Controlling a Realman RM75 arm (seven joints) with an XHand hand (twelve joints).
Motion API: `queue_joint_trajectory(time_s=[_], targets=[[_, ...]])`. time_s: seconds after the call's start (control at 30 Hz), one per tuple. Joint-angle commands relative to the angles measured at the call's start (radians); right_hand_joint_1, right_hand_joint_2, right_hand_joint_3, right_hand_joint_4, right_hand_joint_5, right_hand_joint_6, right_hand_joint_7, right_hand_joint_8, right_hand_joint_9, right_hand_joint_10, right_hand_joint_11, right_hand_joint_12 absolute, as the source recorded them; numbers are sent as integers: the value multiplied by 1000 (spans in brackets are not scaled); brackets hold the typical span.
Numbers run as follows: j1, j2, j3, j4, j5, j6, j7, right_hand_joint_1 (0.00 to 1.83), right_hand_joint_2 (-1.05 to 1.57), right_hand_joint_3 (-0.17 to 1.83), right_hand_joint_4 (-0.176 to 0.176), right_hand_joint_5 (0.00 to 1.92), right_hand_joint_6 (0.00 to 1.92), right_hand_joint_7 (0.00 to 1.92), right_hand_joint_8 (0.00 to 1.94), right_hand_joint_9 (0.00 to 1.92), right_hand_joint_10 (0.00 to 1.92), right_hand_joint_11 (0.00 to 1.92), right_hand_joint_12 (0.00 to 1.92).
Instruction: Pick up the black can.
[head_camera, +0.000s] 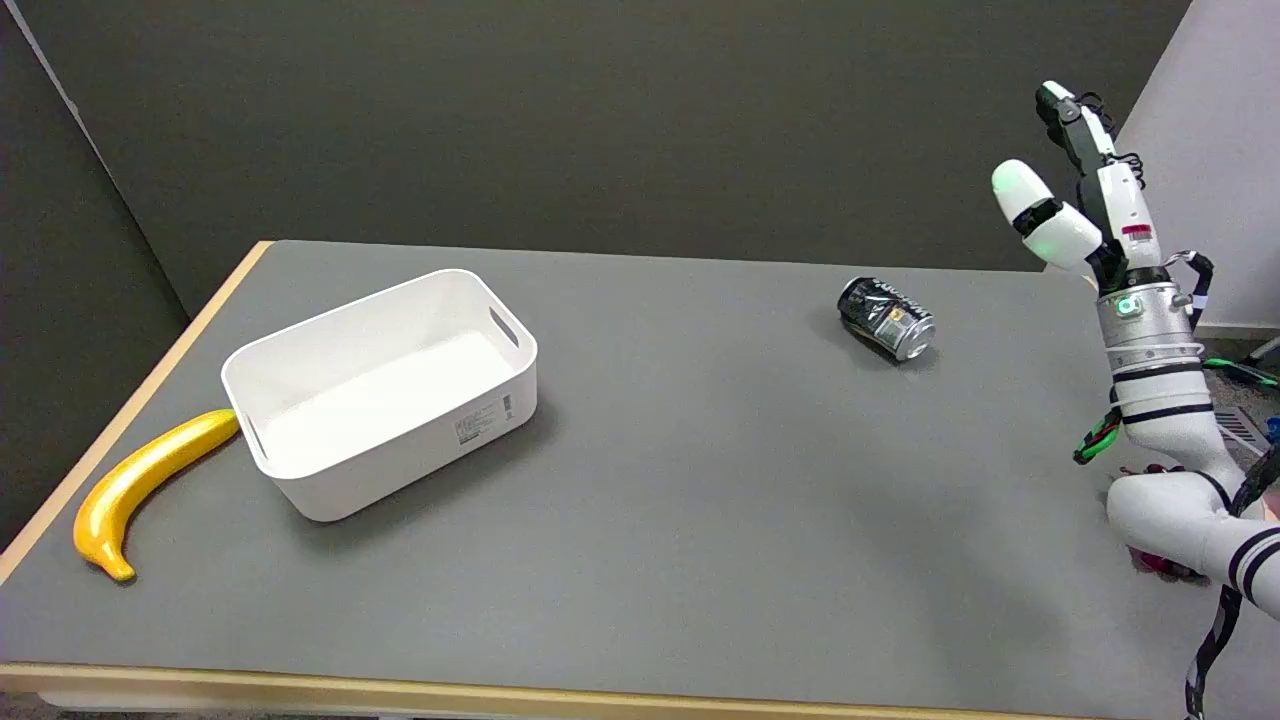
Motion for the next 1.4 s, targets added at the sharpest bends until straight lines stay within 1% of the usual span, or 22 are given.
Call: queue_joint_trajectory(time_s=[0.03,0.07,0.17,0.3,0.33,0.4,0.43,0.6,0.7,0.8,0.87,0.93,1.0,1.07,1.1,1.13,1.17,1.23,1.27,1.3,1.37,1.4], targets=[[19,12,4,6,-99,-87,16,276,712,773,-29,113,308,168,266,-1,536,-1,637],[17,12,5,14,-110,-103,16,281,711,772,-31,112,307,166,267,-1,534,-1,631],[9,18,6,53,-183,-211,13,274,619,936,-49,83,361,128,340,4,490,-1,582],[17,20,1,114,-378,-467,-3,295,614,928,-87,87,380,124,354,0,482,-1,551],[17,17,0,123,-402,-503,-10,298,614,927,-90,87,382,123,355,-1,481,-1,552],[25,1,-3,155,-475,-637,-41,315,650,842,-113,103,360,138,329,-1,488,-1,577],[27,-7,-1,163,-491,-678,-50,331,689,756,-133,120,336,154,301,-1,497,-1,602],[83,-105,6,182,-544,-957,-183,336,686,745,-176,122,360,158,314,-1,503,-1,660],[117,-143,7,179,-556,-1077,-229,333,686,733,-176,123,371,157,321,-1,487,-1,672],[152,-178,7,160,-616,-1178,-235,307,603,904,-176,86,458,114,410,-1,443,-1,673],[172,-201,13,162,-675,-1253,-227,328,686,707,-176,108,378,128,332,-1,373,-1,680],[179,-203,19,174,-706,-1297,-224,327,686,704,-176,101,378,119,332,-1,346,-1,678],[179,-203,35,193,-737,-1331,-218,314,578,891,-176,37,433,37,401,-1,218,-1,613],[174,-203,84,237,-807,-1357,-163,304,581,893,-176,36,425,40,396,-1,188,-1,597],[172,-203,102,251,-833,-1360,-142,395,593,926,-176,36,402,35,369,-1,153,-1,556],[166,-203,139,286,-897,-1361,-93,517,608,969,-176,36,373,29,335,-1,110,-1,504],[162,-203,155,306,-930,-1363,-68,451,621,921,-176,34,350,23,318,-1,91,-1,487],[143,-203,205,398,-1074,-1365,26,307,646,820,-176,29,304,12,283,-1,52,-1,456],[137,-203,215,425,-1118,-1367,41,433,664,929,-176,45,223,27,206,-1,18,-1,423],[128,-203,225,473,-1202,-1369,85,506,672,991,-176,54,178,35,165,-1,0,-1,404],[115,-203,230,530,-1300,-1384,146,508,670,991,-176,55,170,36,167,-1,1,-1,397],[110,-203,232,556,-1381,-1398,188,507,672,993,-176,56,173,37,185,0,7,-1,396]])
